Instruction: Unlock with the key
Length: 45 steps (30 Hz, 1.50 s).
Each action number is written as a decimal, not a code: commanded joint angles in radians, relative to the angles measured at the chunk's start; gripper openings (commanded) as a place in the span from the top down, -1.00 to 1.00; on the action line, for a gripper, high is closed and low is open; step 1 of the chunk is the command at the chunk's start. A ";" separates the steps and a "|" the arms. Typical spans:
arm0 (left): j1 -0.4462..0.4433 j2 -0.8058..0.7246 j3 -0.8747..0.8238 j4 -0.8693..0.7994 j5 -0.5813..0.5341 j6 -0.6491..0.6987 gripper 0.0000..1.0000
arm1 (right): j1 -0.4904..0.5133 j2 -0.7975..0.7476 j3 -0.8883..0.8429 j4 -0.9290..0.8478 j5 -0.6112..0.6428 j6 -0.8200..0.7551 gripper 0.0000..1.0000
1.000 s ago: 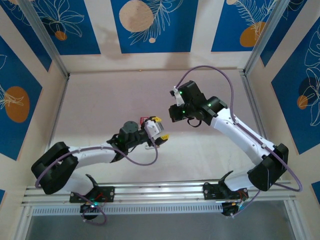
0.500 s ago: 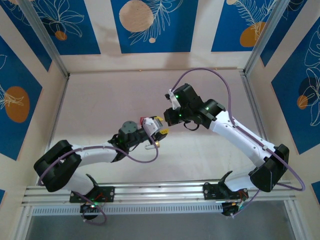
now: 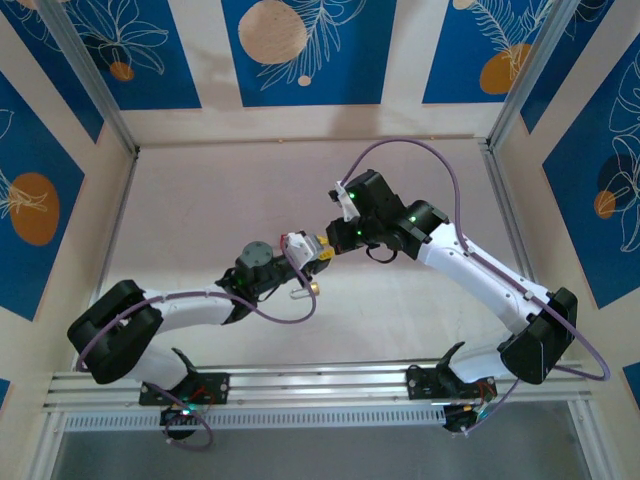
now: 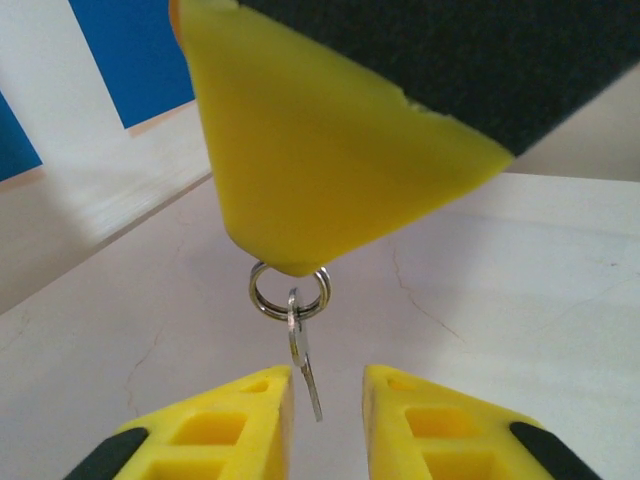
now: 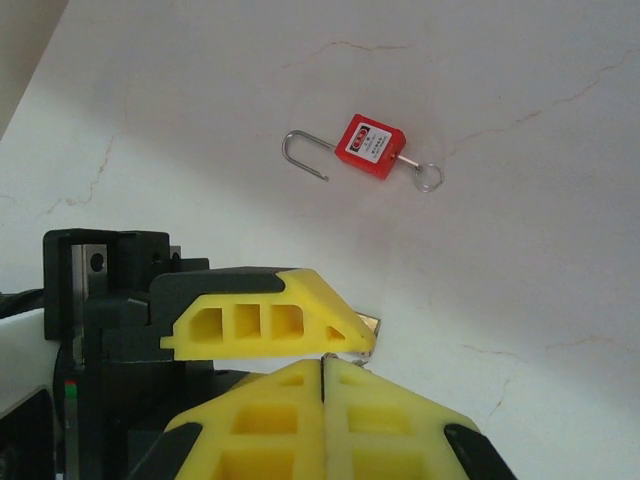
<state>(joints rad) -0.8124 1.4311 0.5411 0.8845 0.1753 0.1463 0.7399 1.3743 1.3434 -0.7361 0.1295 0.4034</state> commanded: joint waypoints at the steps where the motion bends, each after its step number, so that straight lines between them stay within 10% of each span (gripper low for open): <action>1: 0.012 0.006 -0.007 0.044 0.012 -0.017 0.53 | 0.008 -0.022 -0.016 0.012 -0.028 0.014 1.00; 15: 0.017 0.003 -0.002 0.030 0.023 -0.010 1.00 | 0.005 -0.027 -0.024 0.009 -0.030 0.016 1.00; 45: 0.021 -0.003 0.006 -0.004 0.043 0.016 1.00 | -0.077 -0.090 -0.133 0.051 -0.017 0.025 1.00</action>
<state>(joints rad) -0.8024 1.4311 0.5411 0.8749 0.1856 0.1410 0.6670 1.3178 1.2209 -0.7052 0.1307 0.4149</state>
